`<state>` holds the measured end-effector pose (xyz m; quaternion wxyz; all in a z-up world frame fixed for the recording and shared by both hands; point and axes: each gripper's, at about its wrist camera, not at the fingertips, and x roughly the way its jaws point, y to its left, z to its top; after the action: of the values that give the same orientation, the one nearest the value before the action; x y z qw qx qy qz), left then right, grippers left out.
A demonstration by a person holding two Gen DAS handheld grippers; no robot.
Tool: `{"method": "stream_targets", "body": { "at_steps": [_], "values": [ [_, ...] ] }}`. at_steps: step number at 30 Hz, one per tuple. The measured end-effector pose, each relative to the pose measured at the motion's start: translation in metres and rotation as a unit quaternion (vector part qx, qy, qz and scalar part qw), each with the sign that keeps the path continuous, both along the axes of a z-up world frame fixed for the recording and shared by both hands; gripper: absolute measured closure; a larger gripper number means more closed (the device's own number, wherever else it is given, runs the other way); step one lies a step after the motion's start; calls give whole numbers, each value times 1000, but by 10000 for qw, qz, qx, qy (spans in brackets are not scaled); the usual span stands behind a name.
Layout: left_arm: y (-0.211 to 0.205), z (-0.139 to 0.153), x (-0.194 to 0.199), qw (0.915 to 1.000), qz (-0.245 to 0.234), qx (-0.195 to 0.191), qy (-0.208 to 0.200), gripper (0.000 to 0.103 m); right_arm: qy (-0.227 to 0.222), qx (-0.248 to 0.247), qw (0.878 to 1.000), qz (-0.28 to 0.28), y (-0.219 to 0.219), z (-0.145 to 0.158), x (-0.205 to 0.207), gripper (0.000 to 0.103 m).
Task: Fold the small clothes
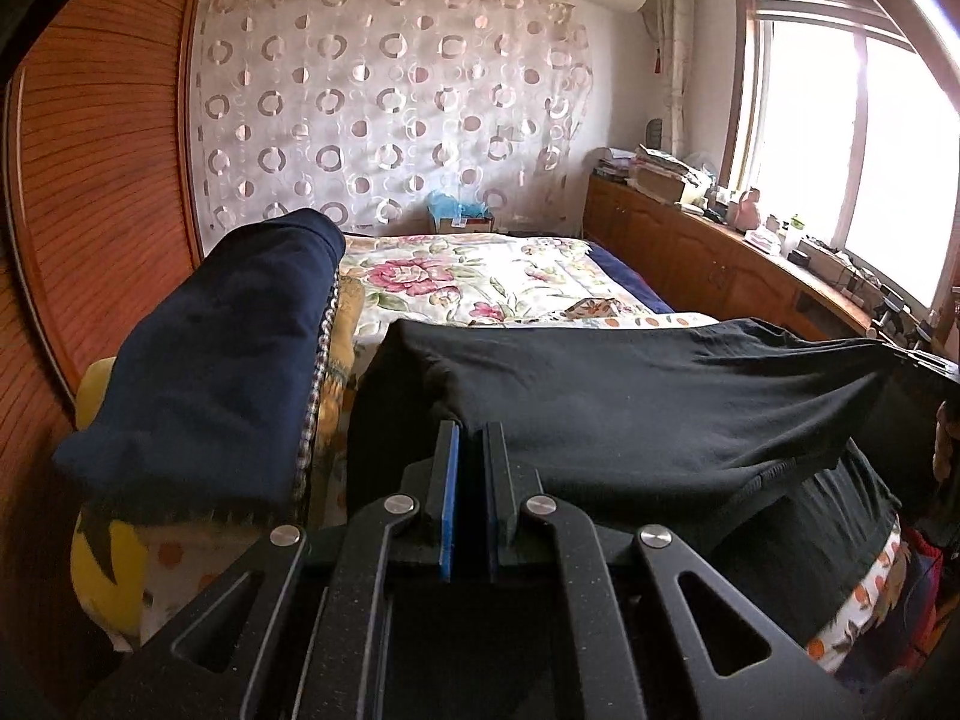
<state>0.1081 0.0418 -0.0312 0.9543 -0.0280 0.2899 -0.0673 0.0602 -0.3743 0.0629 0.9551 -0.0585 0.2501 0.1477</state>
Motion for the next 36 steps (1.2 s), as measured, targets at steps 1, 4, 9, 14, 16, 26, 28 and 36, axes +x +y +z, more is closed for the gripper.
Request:
{"method": "stream_targets", "body": {
  "at_steps": [1, 4, 9, 14, 16, 26, 28, 36],
  "values": [
    [0, -1, -5, 10000, 2, -1, 4, 95, 11, -3, 10000, 22, -1, -2, -3, 94],
    [1, -4, -17, 10000, 9, -5, 38, 95, 50, -42, 10000, 60, -4, -6, -12, 94],
    [1, -1, -39, 9999, 72, 78, -19, 95, 6, -13, 10000, 98, -11, -2, -31, 94],
    [3, 1, -56, 9999, 81, 61, 5, 95, 42, 41, 9999, 104, -16, -1, -50, 94],
    [4, -3, -59, 9999, 83, 96, 59, 95, 87, 35, 9999, 118, -17, -3, -52, 94],
    [6, -50, -56, 9973, 243, 257, 642, 95, 675, -178, 9976, 2, -4, -40, -35, 94],
    [5, -54, -57, 9969, 265, 256, 692, 95, 719, -253, 9971, -14, -1, -42, -30, 94],
    [8, -53, -66, 9970, 318, 303, 633, 57, 482, -435, 9979, -52, 2, -21, -33, 55]
  ]
}}
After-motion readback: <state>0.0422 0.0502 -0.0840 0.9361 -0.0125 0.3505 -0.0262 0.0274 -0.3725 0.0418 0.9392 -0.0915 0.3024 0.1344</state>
